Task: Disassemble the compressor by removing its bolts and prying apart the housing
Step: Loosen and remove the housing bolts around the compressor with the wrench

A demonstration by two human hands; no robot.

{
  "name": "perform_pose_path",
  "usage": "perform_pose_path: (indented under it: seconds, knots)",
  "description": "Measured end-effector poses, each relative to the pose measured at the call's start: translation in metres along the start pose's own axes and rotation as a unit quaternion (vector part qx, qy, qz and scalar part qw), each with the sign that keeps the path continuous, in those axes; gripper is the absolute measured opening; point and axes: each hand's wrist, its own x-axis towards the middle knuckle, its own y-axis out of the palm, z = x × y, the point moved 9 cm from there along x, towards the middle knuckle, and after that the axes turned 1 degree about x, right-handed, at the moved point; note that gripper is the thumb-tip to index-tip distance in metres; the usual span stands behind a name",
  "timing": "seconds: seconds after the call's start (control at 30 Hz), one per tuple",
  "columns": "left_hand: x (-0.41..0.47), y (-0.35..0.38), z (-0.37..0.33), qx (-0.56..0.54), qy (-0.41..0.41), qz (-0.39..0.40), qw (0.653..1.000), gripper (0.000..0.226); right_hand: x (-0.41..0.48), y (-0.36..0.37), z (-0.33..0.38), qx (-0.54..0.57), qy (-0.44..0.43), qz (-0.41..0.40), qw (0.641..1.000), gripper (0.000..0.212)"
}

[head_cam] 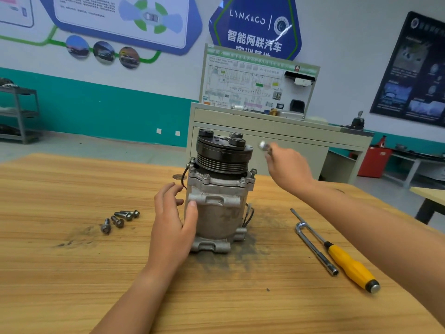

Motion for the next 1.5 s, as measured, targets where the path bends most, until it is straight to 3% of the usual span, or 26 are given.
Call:
perform_pose_path:
  seconds: [0.07,0.13,0.3,0.43,0.63,0.87,1.0,1.33,1.5]
  knots:
    - [0.000,0.001,0.000,0.000,0.003,0.004,1.000,0.032,-0.009,-0.009,-0.004,0.137,0.057,-0.007,0.989,0.026]
    - [-0.001,0.001,0.001,0.001,0.004,0.003,1.000,0.031,-0.020,-0.014,-0.003,0.196,0.081,0.037,0.977,0.022]
    - [-0.001,0.001,0.002,0.003,0.006,0.002,1.000,0.033,-0.055,-0.020,0.005,0.022,0.054,0.174,0.983,0.020]
    - [0.000,0.001,0.002,0.003,0.002,0.000,1.000,0.036,-0.060,-0.025,0.010,-0.081,0.034,0.183,0.979,0.019]
    - [0.000,0.000,0.002,0.011,-0.003,-0.003,1.000,0.038,-0.055,-0.026,0.021,-0.140,0.001,0.199,0.970,0.020]
    - [-0.002,0.000,0.000,0.010,-0.004,0.001,1.000,0.039,-0.060,-0.033,0.055,-0.313,-0.101,0.207,0.921,0.023]
    - [-0.001,-0.001,0.000,0.011,-0.003,-0.004,1.000,0.039,-0.060,-0.030,0.057,-0.343,-0.127,0.210,0.907,0.030]
    - [-0.001,-0.001,0.002,0.010,-0.008,-0.002,1.000,0.039,-0.041,-0.026,0.038,-0.373,-0.120,0.220,0.893,0.011]
    - [-0.001,-0.001,0.001,0.009,-0.007,0.000,1.000,0.039,-0.017,-0.010,0.024,-0.332,-0.081,0.163,0.925,0.017]
